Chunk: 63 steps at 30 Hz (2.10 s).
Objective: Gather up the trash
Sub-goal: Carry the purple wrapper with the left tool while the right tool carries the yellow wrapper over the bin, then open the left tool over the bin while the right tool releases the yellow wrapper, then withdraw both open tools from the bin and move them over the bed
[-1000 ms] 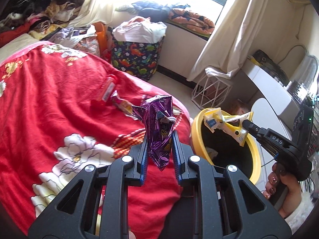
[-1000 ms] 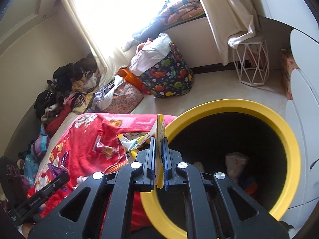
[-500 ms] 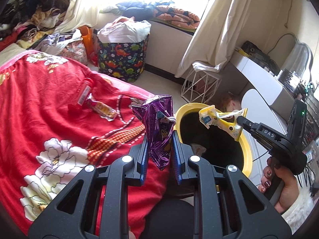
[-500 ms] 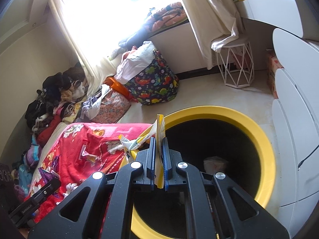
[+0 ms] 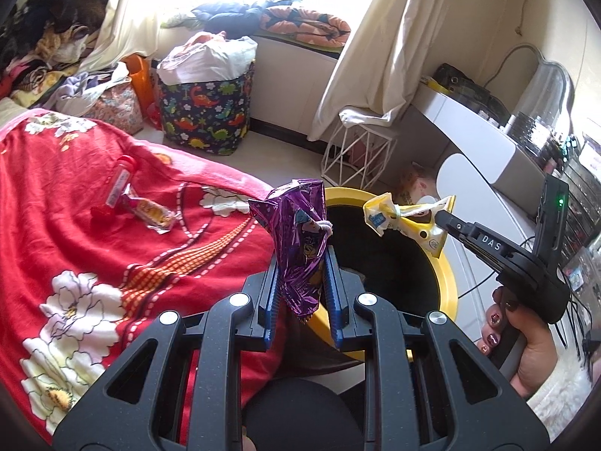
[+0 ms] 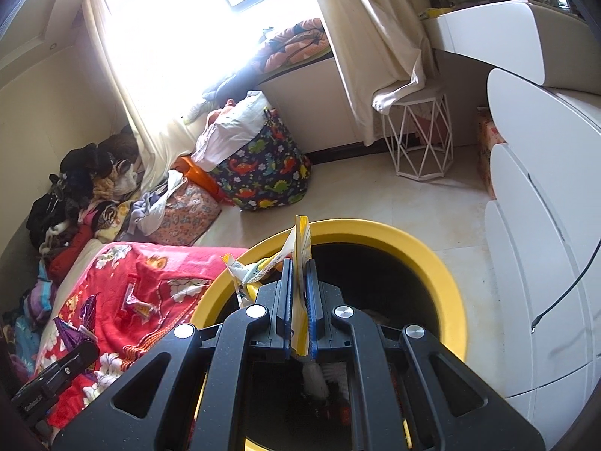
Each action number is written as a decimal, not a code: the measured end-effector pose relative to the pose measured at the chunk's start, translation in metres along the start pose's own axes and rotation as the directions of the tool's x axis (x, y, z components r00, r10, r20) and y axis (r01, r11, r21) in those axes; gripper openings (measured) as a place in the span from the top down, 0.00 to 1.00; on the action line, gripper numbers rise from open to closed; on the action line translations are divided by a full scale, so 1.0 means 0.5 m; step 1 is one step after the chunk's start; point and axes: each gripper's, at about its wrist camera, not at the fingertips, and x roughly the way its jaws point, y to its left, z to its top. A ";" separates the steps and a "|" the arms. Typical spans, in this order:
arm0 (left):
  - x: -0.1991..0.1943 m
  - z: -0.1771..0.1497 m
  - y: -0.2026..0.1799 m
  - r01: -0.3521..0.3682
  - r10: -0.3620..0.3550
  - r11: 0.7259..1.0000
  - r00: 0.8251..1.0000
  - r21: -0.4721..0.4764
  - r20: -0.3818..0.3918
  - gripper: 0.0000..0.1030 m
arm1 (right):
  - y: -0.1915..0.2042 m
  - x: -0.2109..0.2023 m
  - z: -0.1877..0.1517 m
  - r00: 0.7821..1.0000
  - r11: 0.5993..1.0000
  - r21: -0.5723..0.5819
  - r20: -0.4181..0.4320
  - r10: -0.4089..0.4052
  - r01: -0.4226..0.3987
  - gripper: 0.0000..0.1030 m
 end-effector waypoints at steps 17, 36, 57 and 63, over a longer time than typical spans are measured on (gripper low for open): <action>0.060 0.010 -0.067 0.047 -0.044 0.996 0.998 0.076 -0.042 0.85 | -0.063 -0.021 0.003 0.997 0.997 0.035 0.010 -0.072 0.071 0.93; 0.155 0.018 -0.112 0.094 -0.076 0.986 0.989 0.139 -0.126 0.85 | -0.083 -0.026 0.008 0.998 0.997 0.043 0.002 -0.068 0.068 0.87; 0.076 0.018 -0.033 -0.040 0.042 0.995 0.999 0.094 -0.023 0.10 | -0.012 -0.033 0.001 1.000 1.000 -0.021 -0.015 -0.009 0.009 0.43; 0.036 0.031 0.005 -0.101 0.099 0.992 0.995 0.081 0.027 0.10 | 0.030 -0.034 -0.004 0.999 0.997 -0.060 -0.021 0.038 -0.039 0.41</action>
